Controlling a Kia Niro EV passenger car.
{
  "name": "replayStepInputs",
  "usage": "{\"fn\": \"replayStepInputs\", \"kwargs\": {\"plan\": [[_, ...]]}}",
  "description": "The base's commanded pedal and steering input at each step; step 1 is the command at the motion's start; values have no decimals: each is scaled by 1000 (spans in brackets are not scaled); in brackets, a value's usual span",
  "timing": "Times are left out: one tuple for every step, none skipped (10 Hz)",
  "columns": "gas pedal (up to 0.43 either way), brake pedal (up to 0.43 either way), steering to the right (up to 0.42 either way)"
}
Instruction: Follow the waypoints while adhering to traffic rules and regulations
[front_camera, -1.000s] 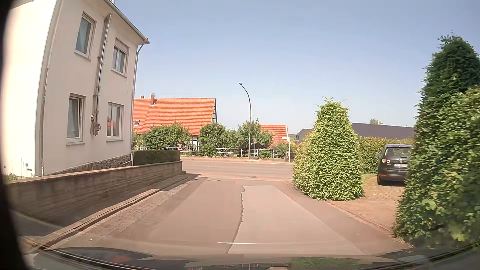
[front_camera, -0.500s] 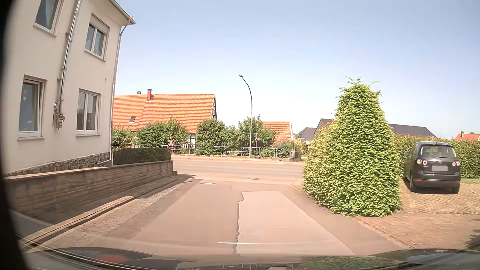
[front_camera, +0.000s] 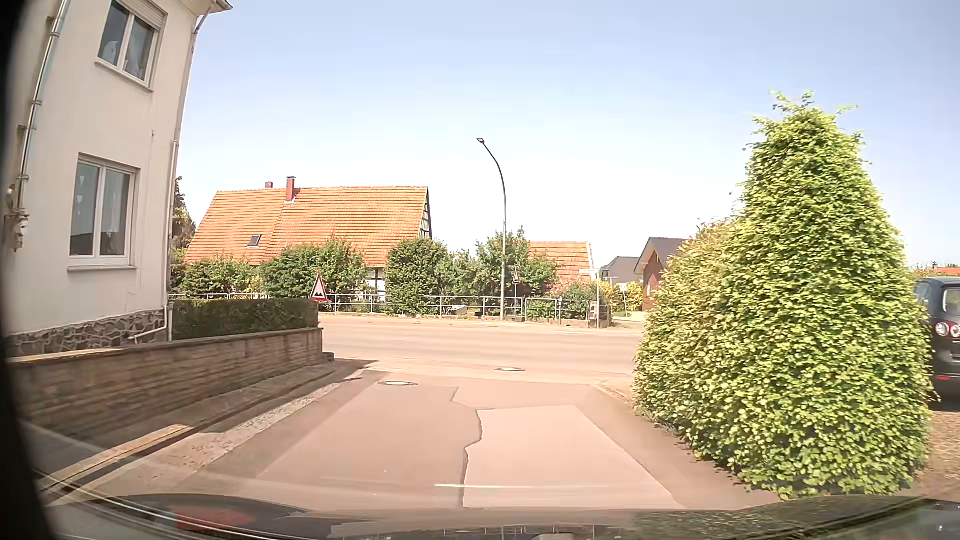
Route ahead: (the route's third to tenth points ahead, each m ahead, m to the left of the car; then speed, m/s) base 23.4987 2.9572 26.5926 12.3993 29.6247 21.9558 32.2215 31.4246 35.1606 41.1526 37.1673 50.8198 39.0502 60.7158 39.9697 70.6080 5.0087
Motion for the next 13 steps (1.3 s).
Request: {"fn": "replayStepInputs", "kwargs": {"plan": [[0,146,-8],[0,146,-7],[0,152,-7],[0,159,-7],[0,171,-6],[0,171,-6],[0,183,-4],[0,195,-3],[0,207,-3],[0,213,-3],[0,213,-2],[0,213,1],[0,220,5]]}}
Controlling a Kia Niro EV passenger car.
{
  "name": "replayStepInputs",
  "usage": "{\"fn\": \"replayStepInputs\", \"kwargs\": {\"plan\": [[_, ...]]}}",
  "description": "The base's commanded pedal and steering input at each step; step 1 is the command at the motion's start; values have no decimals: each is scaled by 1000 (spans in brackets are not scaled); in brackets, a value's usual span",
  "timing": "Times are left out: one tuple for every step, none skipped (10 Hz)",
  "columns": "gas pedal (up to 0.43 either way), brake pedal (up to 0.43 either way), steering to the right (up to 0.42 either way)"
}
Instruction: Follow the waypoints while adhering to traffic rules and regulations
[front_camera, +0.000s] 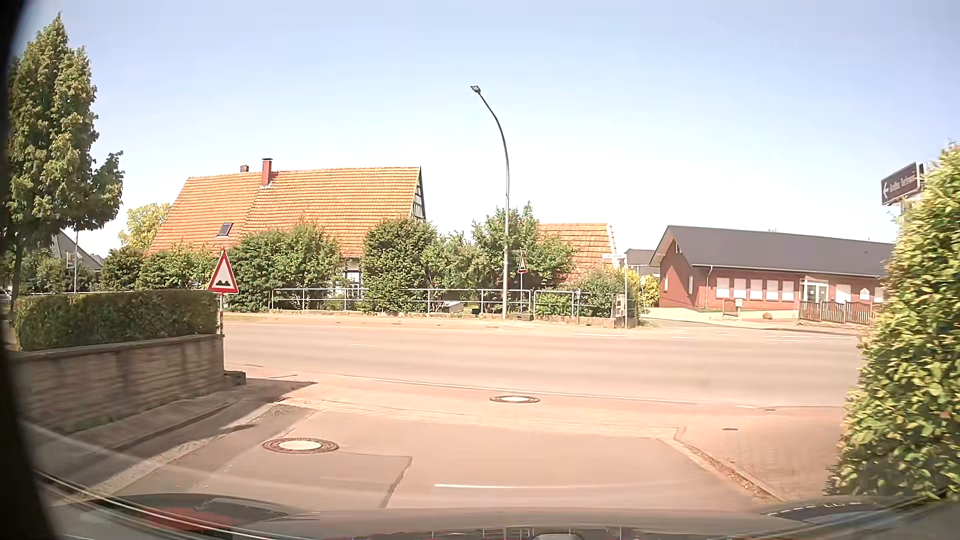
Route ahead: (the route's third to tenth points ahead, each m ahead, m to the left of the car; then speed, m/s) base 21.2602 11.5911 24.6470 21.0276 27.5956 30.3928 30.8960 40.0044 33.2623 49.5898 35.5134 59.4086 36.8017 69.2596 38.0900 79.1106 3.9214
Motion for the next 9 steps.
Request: {"fn": "replayStepInputs", "kwargs": {"plan": [[0,220,10],[0,220,21],[0,220,34],[0,220,48],[0,220,73],[0,213,98],[0,207,123],[0,207,141],[0,207,167]]}}
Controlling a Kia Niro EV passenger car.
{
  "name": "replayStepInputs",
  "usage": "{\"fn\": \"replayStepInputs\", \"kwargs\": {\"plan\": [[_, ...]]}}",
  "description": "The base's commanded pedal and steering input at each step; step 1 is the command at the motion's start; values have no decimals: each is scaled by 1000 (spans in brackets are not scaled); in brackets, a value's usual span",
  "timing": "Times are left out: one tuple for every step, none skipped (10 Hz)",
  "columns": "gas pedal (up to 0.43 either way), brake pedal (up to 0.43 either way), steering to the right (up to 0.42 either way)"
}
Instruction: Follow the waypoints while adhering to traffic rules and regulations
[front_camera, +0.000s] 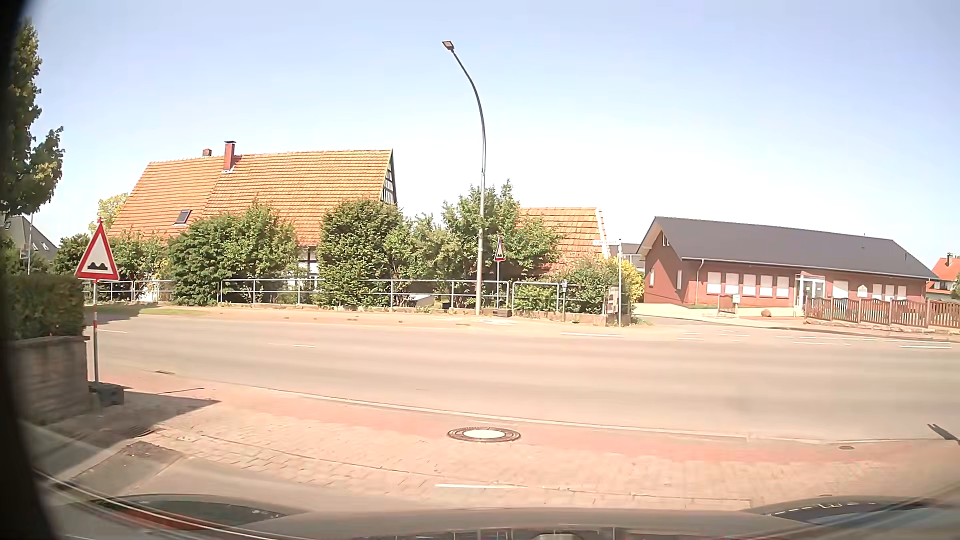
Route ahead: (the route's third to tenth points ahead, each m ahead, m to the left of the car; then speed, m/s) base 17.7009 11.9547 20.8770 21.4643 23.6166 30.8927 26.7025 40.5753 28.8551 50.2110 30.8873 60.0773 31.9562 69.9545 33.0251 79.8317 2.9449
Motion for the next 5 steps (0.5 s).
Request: {"fn": "replayStepInputs", "kwargs": {"plan": [[0,201,194],[0,201,209],[0,201,224],[0,201,229],[0,195,229]]}}
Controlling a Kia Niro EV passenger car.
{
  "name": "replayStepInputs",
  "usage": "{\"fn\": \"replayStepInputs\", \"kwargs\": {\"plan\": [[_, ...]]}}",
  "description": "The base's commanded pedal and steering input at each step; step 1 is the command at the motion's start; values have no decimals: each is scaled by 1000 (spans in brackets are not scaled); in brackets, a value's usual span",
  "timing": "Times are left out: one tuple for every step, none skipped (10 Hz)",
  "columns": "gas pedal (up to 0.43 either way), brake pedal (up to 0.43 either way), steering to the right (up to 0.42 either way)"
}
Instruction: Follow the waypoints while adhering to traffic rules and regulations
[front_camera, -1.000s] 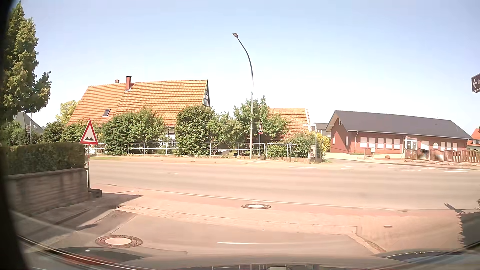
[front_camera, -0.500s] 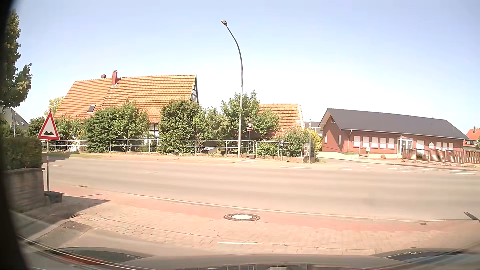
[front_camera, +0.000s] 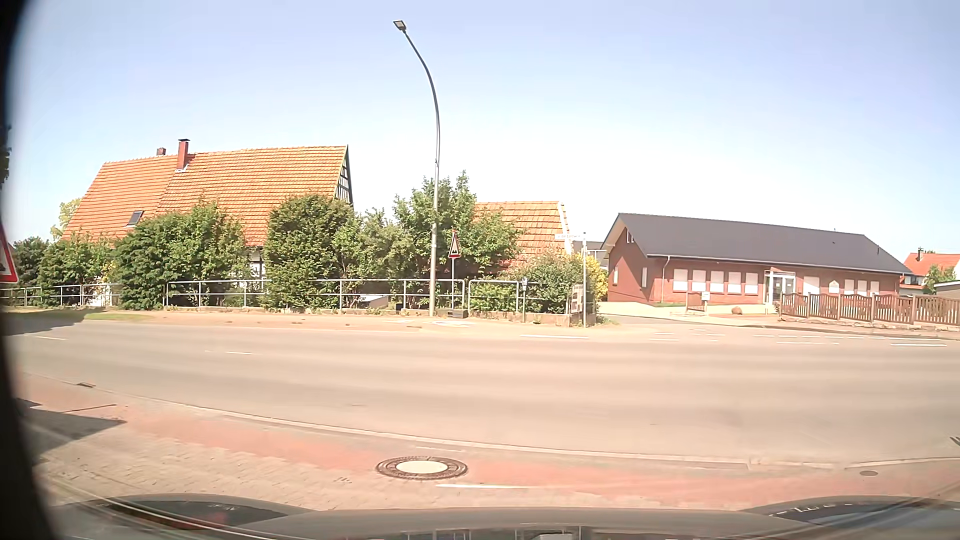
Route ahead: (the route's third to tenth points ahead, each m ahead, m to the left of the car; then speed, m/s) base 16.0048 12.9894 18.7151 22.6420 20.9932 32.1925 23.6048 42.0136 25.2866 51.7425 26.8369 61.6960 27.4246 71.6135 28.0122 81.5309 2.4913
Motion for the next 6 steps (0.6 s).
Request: {"fn": "replayStepInputs", "kwargs": {"plan": [[0,195,229],[0,195,229],[0,195,225],[0,195,220],[0,195,211],[0,189,198]]}}
